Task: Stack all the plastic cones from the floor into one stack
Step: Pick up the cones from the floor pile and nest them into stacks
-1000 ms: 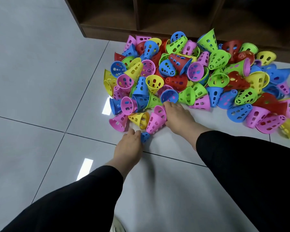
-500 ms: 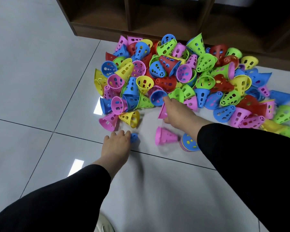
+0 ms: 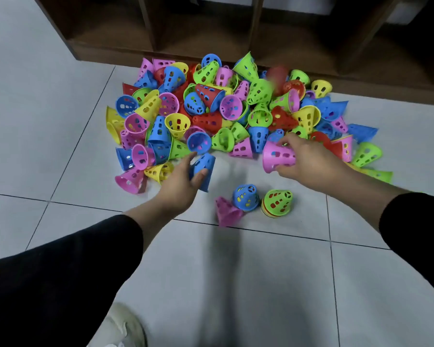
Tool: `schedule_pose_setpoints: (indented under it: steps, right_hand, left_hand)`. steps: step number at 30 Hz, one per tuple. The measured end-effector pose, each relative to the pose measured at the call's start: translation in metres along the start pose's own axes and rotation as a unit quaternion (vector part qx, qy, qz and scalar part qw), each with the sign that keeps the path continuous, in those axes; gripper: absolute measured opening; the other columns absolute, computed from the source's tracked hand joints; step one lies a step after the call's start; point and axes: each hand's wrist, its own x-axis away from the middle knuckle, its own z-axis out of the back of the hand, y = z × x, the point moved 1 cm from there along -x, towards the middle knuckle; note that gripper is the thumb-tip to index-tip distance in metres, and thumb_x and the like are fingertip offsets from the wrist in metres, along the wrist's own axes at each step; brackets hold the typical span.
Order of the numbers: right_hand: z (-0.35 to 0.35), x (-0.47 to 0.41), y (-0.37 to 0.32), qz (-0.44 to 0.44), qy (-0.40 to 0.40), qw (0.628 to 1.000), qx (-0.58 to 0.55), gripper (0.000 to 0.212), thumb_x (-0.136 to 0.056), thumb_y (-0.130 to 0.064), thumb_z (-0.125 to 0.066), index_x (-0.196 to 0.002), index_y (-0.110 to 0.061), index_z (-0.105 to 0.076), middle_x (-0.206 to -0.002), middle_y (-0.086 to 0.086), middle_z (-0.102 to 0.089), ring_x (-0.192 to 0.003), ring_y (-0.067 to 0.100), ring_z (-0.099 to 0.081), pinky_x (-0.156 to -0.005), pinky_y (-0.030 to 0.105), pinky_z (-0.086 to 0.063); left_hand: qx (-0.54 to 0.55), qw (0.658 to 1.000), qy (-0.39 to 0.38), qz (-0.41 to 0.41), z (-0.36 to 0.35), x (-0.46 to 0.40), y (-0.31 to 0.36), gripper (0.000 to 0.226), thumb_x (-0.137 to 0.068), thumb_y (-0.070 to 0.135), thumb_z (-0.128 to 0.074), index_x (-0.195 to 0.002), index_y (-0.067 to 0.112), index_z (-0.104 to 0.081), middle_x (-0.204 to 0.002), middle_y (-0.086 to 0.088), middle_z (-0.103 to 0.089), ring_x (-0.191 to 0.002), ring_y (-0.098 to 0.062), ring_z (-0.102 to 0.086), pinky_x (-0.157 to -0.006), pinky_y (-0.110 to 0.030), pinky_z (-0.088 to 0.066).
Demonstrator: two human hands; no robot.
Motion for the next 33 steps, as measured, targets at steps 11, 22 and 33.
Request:
schedule_pose_setpoints:
  steps: [11, 22, 33]
  right_hand:
    - [-0.021, 0.034, 0.041, 0.019, -0.053, 0.997, 0.057, 0.058, -0.081, -0.038, -0.074, -0.131, -0.014, -0.059, -0.123, 0.010, -0.055, -0.105, 0.028, -0.058, -0.088, 0.037, -0.049]
    - [-0.083, 0.033, 0.034, 0.052, 0.007, 0.996, 0.075, 0.085, -0.082, -0.063, -0.065, -0.152, -0.026, -0.033, -0.151, -0.001, -0.037, -0.135, 0.026, -0.037, -0.101, 0.046, -0.037]
    - [-0.106, 0.025, 0.005, 0.164, 0.028, 0.982, 0.089, 0.048, -0.103, -0.032, -0.047, -0.150, -0.035, -0.038, -0.134, -0.013, -0.055, -0.123, 0.019, -0.049, -0.097, 0.037, -0.034]
  left_hand:
    - [0.131, 0.988, -0.074, -0.014, -0.087, -0.001, 0.045, 0.042, -0.098, 0.024, -0.060, -0.137, 0.017, -0.046, -0.133, -0.005, -0.052, -0.120, -0.017, -0.054, -0.105, -0.041, -0.047]
    - [-0.244, 0.969, -0.029, -0.032, -0.099, 0.006, -0.012, 0.076, -0.087, 0.071, -0.049, -0.148, 0.027, -0.037, -0.152, 0.001, -0.038, -0.132, -0.027, -0.045, -0.101, -0.046, -0.044]
    - [-0.096, 0.960, -0.068, 0.256, -0.125, -0.007, -0.023, 0.056, -0.075, 0.035, -0.067, -0.120, 0.019, -0.038, -0.089, -0.003, -0.064, -0.075, -0.027, -0.068, -0.072, -0.038, -0.058]
